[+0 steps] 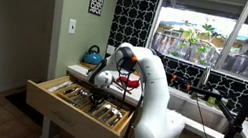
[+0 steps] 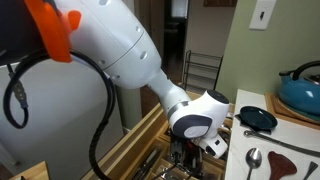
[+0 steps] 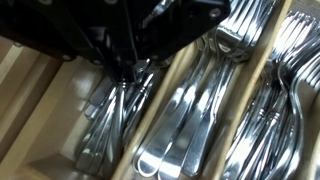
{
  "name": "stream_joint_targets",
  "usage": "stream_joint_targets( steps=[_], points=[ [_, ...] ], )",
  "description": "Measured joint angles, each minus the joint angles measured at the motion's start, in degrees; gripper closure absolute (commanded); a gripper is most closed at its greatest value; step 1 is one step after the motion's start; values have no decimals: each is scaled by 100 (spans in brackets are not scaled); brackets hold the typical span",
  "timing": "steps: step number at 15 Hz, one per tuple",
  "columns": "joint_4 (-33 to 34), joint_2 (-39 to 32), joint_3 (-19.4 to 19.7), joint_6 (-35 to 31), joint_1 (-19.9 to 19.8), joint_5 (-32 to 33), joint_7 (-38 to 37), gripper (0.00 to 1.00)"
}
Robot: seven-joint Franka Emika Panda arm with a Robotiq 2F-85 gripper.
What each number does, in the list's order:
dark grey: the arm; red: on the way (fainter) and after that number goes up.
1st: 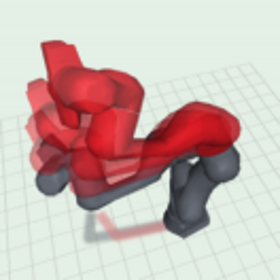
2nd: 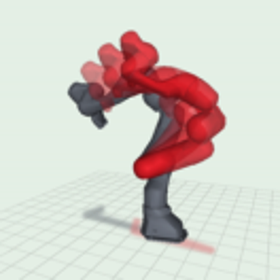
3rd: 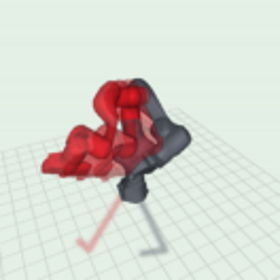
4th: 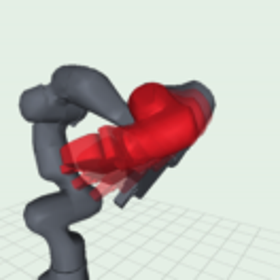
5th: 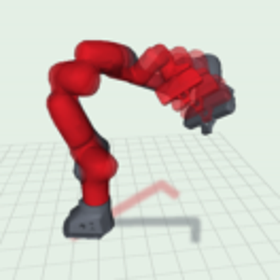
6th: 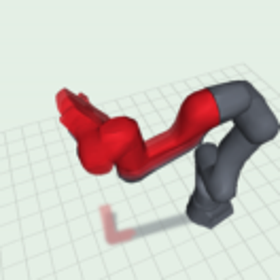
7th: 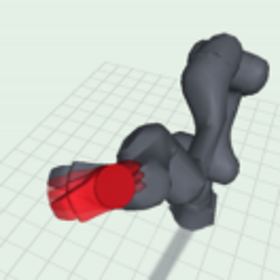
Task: Remove a spoon from the middle compartment of the opened drawer and put it on the counter top, Remove a fork from the middle compartment of the drawer and put it on the counter top
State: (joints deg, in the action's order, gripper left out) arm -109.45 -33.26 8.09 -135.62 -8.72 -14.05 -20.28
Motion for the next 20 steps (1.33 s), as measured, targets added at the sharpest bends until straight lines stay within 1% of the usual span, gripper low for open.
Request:
stream_joint_targets(
  steps=[3,5,10,18,20],
  points=[
    [-7,34,8,31,11,6,-40,98],
    [-2,123,26,170,28,11,-93,98],
    [2,487,200,788,138,228,-390,98],
    [6,795,261,919,289,740,-553,98],
    [23,888,277,1043,319,859,-579,98]
  ],
)
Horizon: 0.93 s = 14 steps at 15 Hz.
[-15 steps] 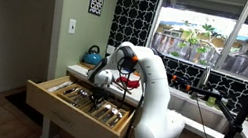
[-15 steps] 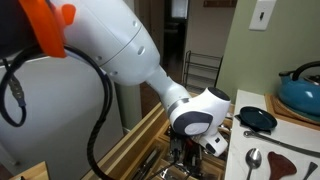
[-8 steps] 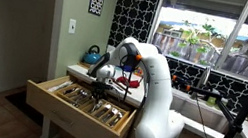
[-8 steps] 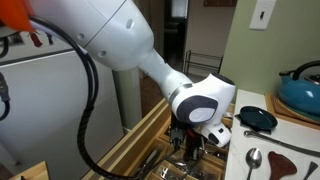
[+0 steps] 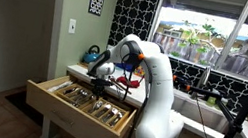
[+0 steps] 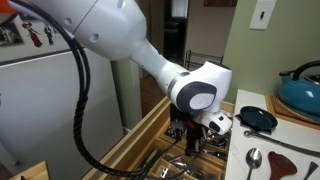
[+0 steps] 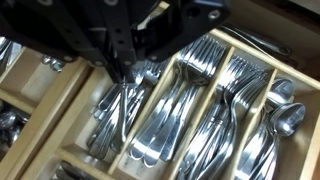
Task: Remove a spoon from the middle compartment of the opened drawer and put it on the counter top, Remove a fork from the middle compartment of the drawer and put it on the counter top
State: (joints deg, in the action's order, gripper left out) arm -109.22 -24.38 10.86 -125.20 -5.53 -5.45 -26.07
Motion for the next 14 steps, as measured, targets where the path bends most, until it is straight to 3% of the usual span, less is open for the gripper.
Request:
stream_joint_targets(
  steps=[6,14],
  points=[
    [210,370,144,1223,-19,517,48,98],
    [1060,333,105,2802,2,1384,517,98]
  ],
)
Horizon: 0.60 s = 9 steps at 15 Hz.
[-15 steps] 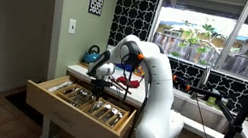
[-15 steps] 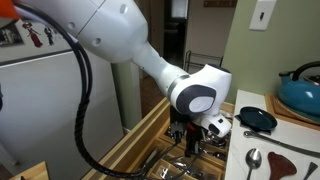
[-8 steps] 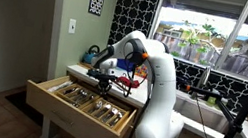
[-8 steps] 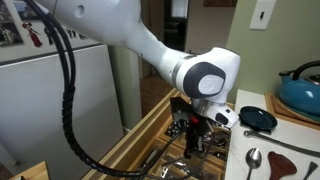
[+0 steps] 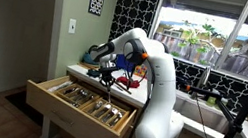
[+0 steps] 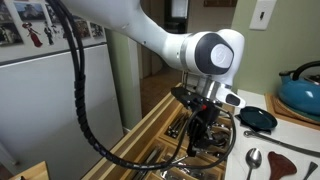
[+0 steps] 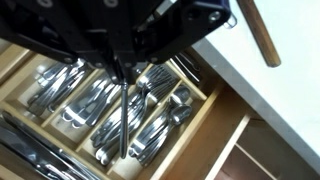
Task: Remove a spoon from the middle compartment of the opened drawer and put it on the counter top, Remove a fork from the middle compartment of the drawer and put it on the counter top
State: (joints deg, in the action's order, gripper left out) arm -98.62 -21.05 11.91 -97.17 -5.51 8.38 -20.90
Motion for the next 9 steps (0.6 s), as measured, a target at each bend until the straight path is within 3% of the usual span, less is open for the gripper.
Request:
stream_joint_targets(
  steps=[5,9],
  points=[
    [733,-312,-54,1068,72,1018,565,98],
    [1222,-796,-124,1338,153,1871,1096,98]
  ],
)
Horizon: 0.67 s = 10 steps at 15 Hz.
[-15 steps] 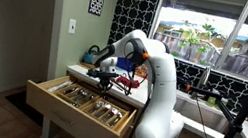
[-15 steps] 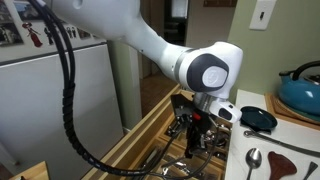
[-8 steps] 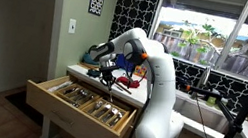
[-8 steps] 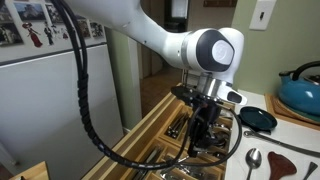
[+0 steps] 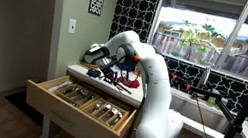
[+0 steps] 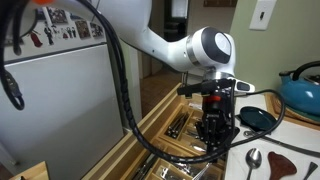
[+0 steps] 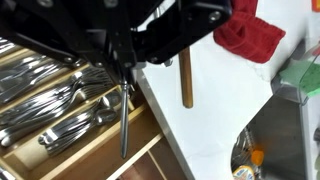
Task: Remove a spoon from the middle compartment of the opened drawer and put it on the counter top, Remove a fork from the middle compartment of the drawer and put it on the counter top
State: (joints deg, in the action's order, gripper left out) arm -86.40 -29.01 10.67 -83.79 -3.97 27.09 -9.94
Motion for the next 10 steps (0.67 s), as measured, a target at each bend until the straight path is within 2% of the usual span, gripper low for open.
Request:
stream_joint_targets(
  steps=[5,10],
  points=[
    [486,-676,-12,-2,82,1034,536,98],
    [908,-1133,-41,-67,74,1319,773,98]
  ],
)
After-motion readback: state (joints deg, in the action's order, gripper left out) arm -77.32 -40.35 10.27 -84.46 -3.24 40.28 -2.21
